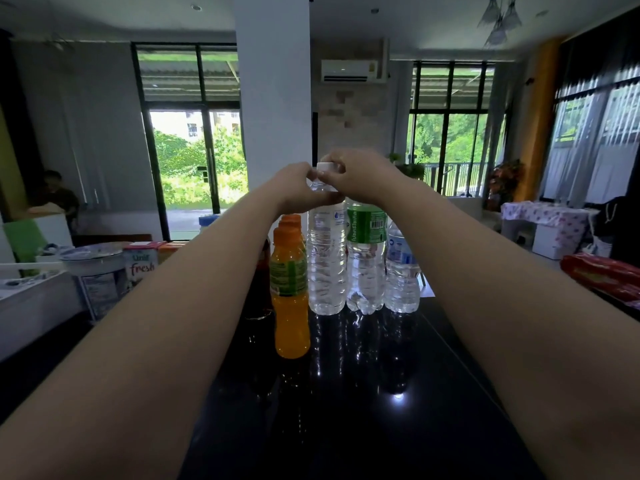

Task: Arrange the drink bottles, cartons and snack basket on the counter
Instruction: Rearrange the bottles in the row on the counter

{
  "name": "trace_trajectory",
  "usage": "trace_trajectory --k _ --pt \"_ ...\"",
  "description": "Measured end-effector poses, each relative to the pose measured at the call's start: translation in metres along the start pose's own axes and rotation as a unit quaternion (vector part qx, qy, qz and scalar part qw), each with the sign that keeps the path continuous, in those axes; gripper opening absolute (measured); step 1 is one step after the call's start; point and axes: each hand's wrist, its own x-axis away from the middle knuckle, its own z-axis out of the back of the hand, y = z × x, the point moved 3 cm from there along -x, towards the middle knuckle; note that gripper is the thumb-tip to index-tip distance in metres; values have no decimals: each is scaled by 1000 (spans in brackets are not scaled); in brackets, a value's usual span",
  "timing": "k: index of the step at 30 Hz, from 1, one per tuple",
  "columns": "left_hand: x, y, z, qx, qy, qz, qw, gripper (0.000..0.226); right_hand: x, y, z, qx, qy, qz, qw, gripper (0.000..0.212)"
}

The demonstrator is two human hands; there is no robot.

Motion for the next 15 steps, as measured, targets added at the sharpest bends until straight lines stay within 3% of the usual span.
trace_trajectory --k 8,13,15 --pt "5 -4 6 50 -63 3 997 65 8 3 -3 -27 34 18 999 47" --pt "7 -6 4 58 -14 6 998 69 9 6 -3 -47 47 18 998 45" --pt "8 -5 3 61 -3 -5 998 58 9 6 -4 -51 49 17 997 45"
